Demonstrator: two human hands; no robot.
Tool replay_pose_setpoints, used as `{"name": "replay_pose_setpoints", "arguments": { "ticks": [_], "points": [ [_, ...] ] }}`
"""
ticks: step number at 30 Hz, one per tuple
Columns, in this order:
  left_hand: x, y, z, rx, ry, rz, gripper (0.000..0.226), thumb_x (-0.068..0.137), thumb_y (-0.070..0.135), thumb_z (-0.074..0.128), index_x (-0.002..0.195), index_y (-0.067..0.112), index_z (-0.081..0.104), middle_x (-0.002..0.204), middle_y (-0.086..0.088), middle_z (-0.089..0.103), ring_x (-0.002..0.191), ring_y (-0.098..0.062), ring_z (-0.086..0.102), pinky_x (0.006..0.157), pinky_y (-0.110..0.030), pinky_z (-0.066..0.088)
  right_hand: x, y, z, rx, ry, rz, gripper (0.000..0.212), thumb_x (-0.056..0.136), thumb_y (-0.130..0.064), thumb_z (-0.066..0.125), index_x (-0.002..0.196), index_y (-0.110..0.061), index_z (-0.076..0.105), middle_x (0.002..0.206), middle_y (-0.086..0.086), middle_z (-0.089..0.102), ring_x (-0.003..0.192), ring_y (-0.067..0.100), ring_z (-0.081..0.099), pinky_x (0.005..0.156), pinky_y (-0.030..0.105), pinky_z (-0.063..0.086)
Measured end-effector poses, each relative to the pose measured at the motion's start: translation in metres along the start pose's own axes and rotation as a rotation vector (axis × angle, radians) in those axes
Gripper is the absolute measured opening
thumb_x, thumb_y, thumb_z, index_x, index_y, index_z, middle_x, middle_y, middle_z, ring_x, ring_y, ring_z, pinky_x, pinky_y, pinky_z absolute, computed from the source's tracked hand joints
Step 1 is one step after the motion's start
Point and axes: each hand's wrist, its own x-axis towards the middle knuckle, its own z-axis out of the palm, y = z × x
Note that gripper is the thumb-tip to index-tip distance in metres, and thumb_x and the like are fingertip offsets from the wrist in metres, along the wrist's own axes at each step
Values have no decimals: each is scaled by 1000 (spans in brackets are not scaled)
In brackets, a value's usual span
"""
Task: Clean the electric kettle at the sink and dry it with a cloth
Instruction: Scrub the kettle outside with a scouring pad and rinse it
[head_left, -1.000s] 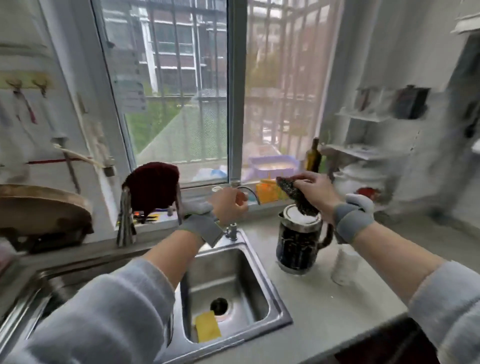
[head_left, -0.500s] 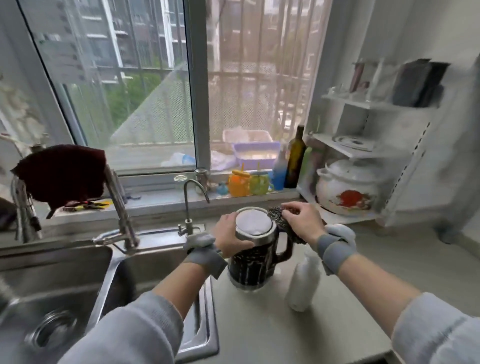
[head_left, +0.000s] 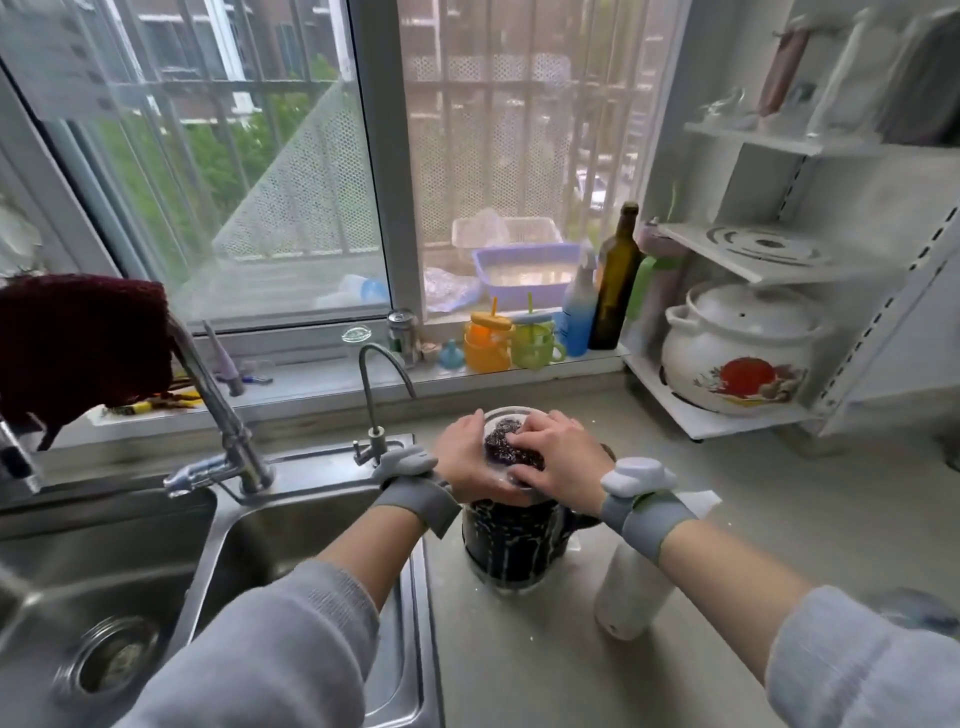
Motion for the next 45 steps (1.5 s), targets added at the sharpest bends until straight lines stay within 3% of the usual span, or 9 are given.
{"name": "replay_pose_setpoints", "arguments": {
  "ticks": [7,12,20,24,28,33,36,42,45],
  "points": [
    [6,-6,-5,77,-39,43,108,35,79,74,120,18,47,117,1,57,106,-21,56,97,-35,45,20,19,0,6,86,92,25,90,-14,56,110,-13,71,112,5,61,104,26,48,93,37,41],
    [7,3,-12,108,-51,18,101,53,60,84,131,10,41,129,-3,50,121,-21,47,107,-33,34,5,15,-1,158,6,-93,26,83,-1,60,104,-8,74,105,6,67,99,14,51,94,27,41],
    [6,-7,-12,77,-44,42,106,44,63,85,128,13,42,123,0,52,113,-20,50,102,-32,38,8,11,0,195,3,-164,26,80,3,59,99,-5,75,102,9,70,101,24,60,93,29,44],
    [4,-10,-12,49,-36,42,105,38,67,84,122,16,46,117,1,55,109,-20,53,98,-35,43,29,26,-10,63,20,-19,28,84,-2,56,106,-7,72,107,11,66,106,30,57,93,35,42],
    [2,-5,-14,90,-66,31,104,45,61,85,127,15,43,120,0,55,108,-22,51,102,-36,38,16,1,3,159,-21,-297,24,77,1,62,97,-5,75,100,12,71,103,28,61,96,30,42],
    [3,-5,-14,91,-62,45,105,43,64,84,127,16,43,120,3,54,107,-18,49,103,-35,36,40,28,-6,63,11,-69,28,88,-4,53,110,-9,71,111,8,65,108,29,55,97,34,39],
    [4,-4,-14,125,-53,56,102,45,63,84,126,17,43,115,5,56,99,-15,48,105,-36,34,27,2,3,152,-2,-256,26,81,0,60,102,-7,74,106,9,70,106,27,59,98,31,41],
    [3,-7,-12,100,-39,60,107,44,65,83,130,15,42,123,3,57,114,-19,51,110,-38,29,35,44,-8,126,18,-83,26,87,-4,57,107,-10,73,106,6,67,103,27,58,94,36,42],
    [3,-5,-11,96,-70,58,105,47,64,83,131,16,41,123,4,56,116,-18,51,115,-42,21,38,11,5,149,-8,-182,27,85,-2,58,106,-9,73,109,7,67,105,26,56,96,36,42]
  ]
}}
